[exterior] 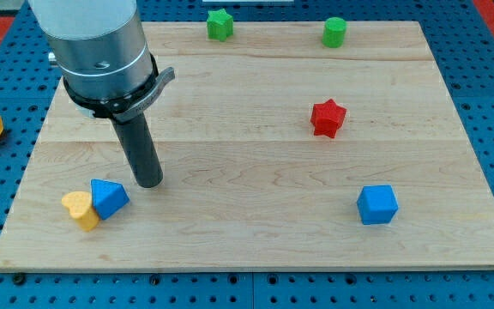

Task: Place the yellow heart horizontally to the left of the blue cube

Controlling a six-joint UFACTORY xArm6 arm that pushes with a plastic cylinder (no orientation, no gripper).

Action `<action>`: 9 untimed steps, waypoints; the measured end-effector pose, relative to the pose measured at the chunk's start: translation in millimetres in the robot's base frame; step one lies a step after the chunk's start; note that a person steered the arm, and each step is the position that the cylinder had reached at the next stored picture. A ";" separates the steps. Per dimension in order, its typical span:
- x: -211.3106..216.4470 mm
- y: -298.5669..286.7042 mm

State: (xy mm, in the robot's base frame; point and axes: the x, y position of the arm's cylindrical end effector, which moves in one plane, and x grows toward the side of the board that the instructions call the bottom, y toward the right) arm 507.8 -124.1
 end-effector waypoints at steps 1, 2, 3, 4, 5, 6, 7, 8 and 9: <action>-2.8 2.8; -9.2 2.8; -12.8 2.8; -12.4 3.1; -6.2 19.4; -6.2 30.8; -6.2 44.3; -6.2 46.9; -6.7 47.6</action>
State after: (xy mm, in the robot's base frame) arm 501.1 -76.5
